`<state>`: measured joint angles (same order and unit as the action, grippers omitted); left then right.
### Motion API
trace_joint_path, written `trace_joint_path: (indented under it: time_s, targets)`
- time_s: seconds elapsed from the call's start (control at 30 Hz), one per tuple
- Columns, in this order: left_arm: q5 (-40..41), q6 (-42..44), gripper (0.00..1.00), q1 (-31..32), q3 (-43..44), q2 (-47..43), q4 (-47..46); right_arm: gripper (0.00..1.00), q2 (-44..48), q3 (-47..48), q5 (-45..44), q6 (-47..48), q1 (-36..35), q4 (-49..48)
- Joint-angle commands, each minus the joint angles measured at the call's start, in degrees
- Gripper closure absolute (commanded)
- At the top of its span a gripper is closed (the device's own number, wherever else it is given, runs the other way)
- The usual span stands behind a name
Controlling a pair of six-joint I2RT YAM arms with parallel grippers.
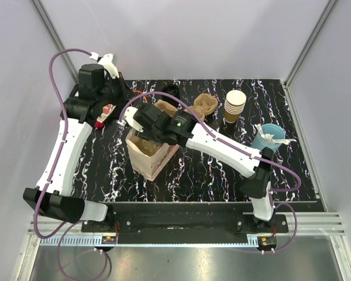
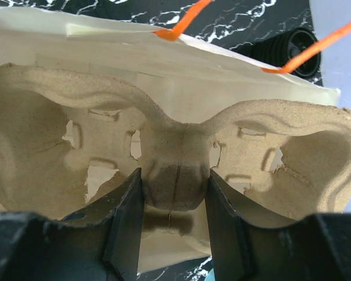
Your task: Pack the takeout coffee
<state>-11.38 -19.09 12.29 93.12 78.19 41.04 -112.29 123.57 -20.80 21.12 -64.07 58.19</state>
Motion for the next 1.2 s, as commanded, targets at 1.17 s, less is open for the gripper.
trace_joint_path:
  time_s: [1.17]
  targets:
    - [-0.3, -0.2, 0.99, -1.4, -1.8, -2.6, -3.0, 0.52, -6.7, 4.4, 15.7, -6.4, 3.6, 2.9]
